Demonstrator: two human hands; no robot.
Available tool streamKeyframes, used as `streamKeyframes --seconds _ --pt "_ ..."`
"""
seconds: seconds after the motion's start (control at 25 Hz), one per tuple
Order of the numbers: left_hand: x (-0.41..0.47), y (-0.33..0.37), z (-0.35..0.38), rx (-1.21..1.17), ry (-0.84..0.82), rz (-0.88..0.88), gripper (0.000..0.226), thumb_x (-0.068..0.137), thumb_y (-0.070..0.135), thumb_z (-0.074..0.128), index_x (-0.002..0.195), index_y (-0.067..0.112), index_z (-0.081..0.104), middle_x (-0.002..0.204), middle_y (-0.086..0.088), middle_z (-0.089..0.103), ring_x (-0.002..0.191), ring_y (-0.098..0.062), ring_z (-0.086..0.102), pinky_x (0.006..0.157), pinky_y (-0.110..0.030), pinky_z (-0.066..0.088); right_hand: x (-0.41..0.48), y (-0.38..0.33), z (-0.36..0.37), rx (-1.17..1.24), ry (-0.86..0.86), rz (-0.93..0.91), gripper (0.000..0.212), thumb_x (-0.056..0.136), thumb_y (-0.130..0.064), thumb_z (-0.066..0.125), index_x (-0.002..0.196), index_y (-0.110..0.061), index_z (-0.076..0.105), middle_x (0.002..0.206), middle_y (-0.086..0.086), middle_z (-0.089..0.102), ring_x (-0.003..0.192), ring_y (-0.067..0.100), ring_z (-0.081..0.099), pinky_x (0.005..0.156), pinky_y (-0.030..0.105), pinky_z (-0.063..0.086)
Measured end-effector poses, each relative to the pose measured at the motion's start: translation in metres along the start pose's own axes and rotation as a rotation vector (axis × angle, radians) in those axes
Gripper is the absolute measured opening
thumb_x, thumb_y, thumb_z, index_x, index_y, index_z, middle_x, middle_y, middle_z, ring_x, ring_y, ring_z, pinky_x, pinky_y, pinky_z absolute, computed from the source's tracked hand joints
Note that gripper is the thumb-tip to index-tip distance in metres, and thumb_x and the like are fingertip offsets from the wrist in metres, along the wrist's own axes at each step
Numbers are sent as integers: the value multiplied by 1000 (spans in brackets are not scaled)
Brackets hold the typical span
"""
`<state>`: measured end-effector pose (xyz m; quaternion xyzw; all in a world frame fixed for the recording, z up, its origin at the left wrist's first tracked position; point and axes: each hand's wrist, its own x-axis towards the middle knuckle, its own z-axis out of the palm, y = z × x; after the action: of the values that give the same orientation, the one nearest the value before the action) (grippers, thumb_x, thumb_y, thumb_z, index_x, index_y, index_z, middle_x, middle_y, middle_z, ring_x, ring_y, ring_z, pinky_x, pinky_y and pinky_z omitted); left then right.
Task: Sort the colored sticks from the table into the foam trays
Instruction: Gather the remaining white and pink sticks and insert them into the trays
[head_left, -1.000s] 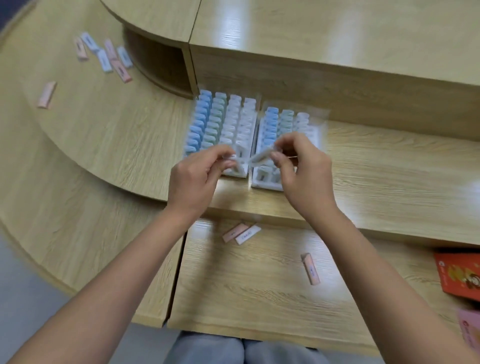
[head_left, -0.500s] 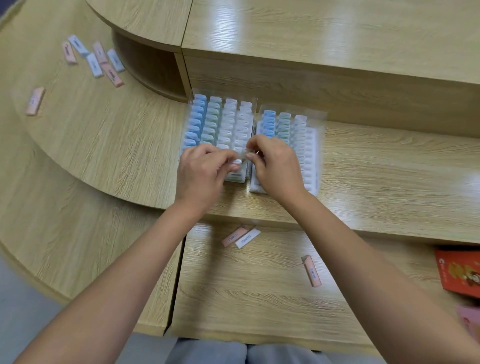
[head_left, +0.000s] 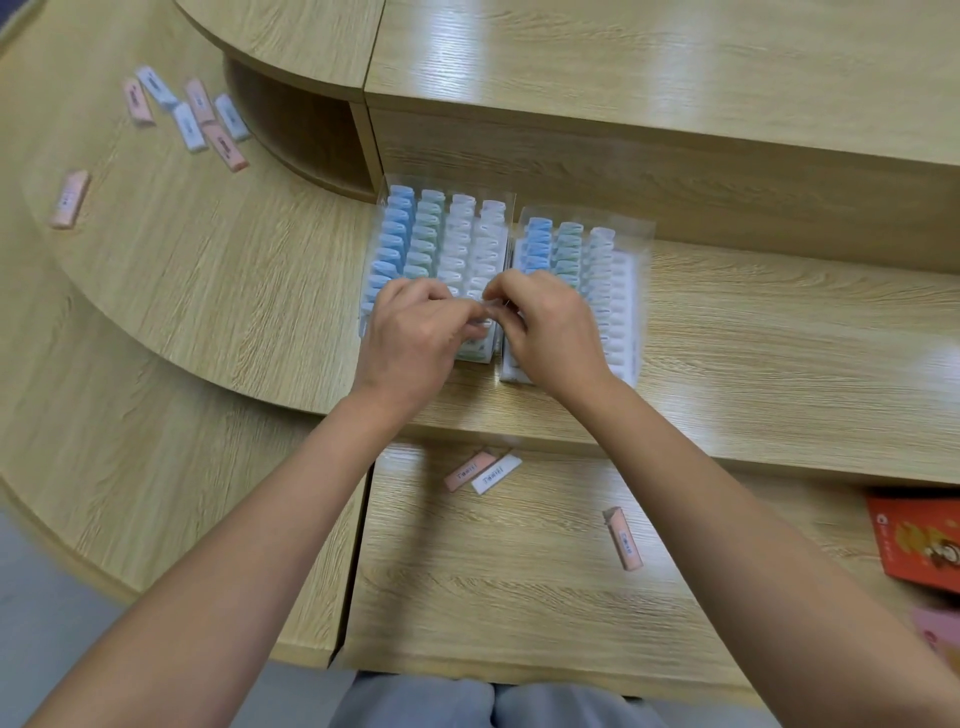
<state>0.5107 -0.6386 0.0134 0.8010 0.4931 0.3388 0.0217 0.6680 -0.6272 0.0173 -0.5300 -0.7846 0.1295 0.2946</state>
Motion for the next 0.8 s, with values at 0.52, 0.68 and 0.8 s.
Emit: streamKeyframes --seconds 0.52,0.68,0.8 --pt "-14 -4 12 98 99 14 6 82 22 72 79 17 70 71 6 67 79 -18 60 73 -30 33 0 6 1 7 -68 -74 16 80 -7 57 90 -9 69 83 4 69 79 26 60 72 37 45" --pt "-15 -8 12 164 102 79 17 85 28 69 73 17 68 83 5 69 83 -22 61 74 -33 34 -2 2 0 25 -75 -96 34 79 -8 40 94 -5 70 88 10 66 83 30 59 72 37 44" --pt "-16 -2 0 127 88 49 15 85 31 67 85 16 69 94 -1 66 85 -19 59 75 -33 36 -11 -2 -14 53 6 -69 28 84 1 46 104 0 65 98 13 62 92 29 55 80 32 44"
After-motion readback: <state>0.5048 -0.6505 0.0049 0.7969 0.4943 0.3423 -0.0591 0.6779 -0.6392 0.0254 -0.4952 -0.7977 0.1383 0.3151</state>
